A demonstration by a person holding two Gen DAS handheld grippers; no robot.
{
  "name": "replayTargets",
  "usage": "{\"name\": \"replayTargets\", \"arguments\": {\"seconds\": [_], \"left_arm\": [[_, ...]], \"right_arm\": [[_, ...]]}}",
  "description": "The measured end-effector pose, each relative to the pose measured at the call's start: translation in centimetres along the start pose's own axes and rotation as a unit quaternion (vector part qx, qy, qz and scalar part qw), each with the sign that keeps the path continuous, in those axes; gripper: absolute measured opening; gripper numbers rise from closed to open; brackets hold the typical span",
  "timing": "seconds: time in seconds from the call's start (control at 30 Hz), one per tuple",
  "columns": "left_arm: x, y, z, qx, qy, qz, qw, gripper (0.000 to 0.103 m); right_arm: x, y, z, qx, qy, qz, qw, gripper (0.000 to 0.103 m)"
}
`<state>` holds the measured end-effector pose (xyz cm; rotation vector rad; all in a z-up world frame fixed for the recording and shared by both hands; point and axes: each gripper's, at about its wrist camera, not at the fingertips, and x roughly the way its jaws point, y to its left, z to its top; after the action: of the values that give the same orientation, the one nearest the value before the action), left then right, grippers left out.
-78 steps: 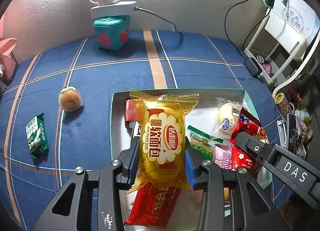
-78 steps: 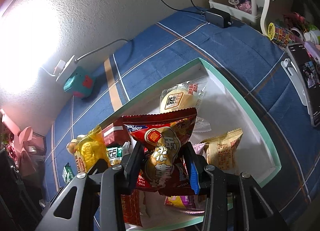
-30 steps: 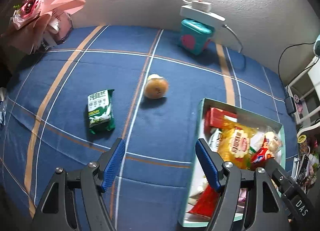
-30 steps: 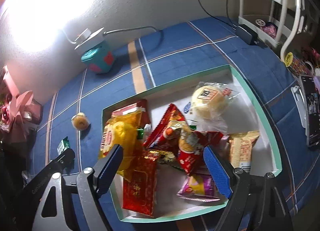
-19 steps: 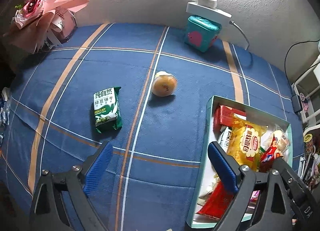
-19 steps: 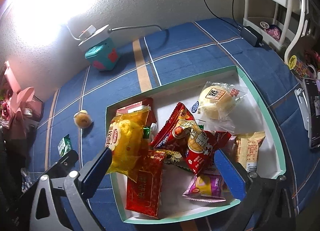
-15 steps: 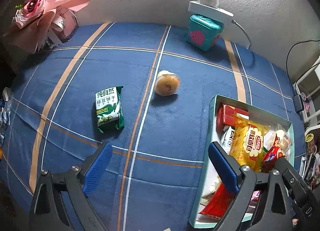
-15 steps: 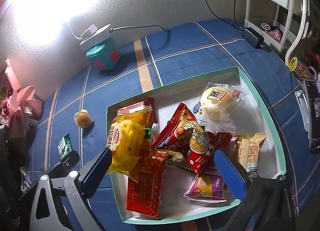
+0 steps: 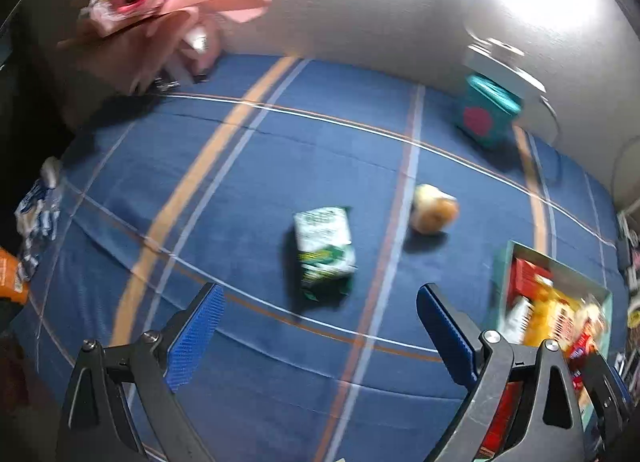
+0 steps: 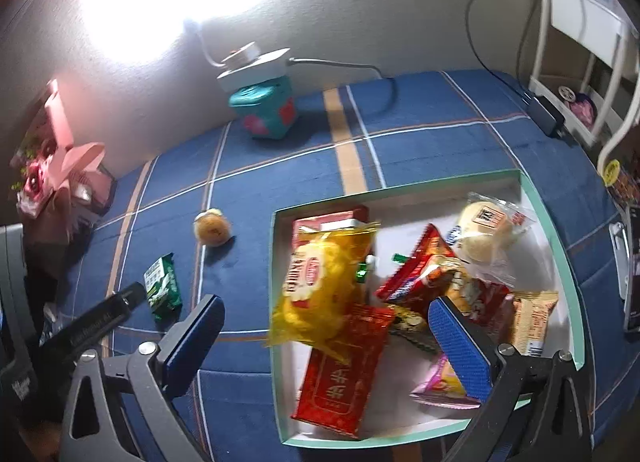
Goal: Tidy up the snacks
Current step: 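Move left tool to the green-white biscuit pack while right tool moves to the round cake cup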
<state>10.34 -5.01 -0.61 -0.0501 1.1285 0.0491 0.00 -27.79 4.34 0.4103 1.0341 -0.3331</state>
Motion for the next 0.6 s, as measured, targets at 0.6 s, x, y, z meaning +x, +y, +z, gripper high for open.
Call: {"name": "replayTargets", "arguments": {"seconds": [0.6], "left_arm": [[0.6, 10.0, 1.0, -0.103, 0.001, 0.048, 0.9935, 0.097]], "right_arm": [[2.6, 8.5, -2.1, -0.092, 0.023, 0.042, 0.995, 0.103]]}}
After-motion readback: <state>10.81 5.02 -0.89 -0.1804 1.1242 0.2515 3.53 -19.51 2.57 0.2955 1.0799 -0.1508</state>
